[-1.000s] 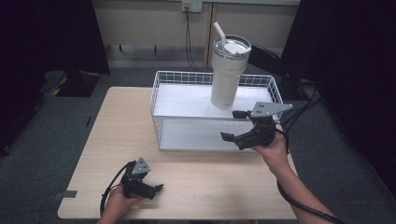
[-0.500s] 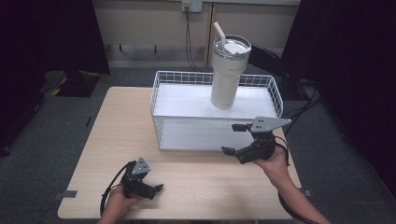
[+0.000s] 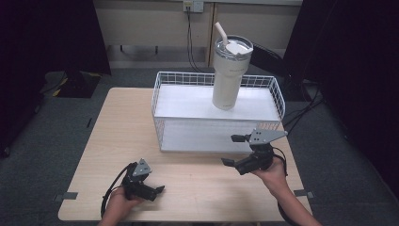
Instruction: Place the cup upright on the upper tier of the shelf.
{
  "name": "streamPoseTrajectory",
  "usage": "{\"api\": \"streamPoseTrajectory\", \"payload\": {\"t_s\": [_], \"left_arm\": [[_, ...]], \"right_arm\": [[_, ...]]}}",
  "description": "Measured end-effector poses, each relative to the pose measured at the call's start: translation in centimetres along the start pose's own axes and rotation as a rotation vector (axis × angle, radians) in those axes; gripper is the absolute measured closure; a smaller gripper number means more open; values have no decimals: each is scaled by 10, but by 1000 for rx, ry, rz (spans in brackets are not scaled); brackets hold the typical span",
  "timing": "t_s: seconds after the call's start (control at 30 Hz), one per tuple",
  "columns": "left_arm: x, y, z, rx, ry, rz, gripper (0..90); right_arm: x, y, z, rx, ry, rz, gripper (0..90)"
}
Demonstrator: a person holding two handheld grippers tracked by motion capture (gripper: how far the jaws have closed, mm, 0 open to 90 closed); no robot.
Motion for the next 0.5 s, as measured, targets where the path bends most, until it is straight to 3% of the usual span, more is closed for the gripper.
{"api": "streamPoseTrajectory", "payload": {"t_s": [0.4,0.5], "left_arm": [[0,0,0,0,0,0,1],[0,0,0,0,0,0,1]], "right_arm": [[-8,-11,-29,-15,-26,14,85],[-13,-18,-45,-31,-50,27,85]]}}
Point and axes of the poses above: each handheld gripper's, and its own axes: x roughly backward along the jaws, z roughly out of its top, y roughly to its right, the point moved 8 cm from there along -x, roughly forward along the jaws, and after that the axes turned 10 degrees about x, right-handed, at the moved point
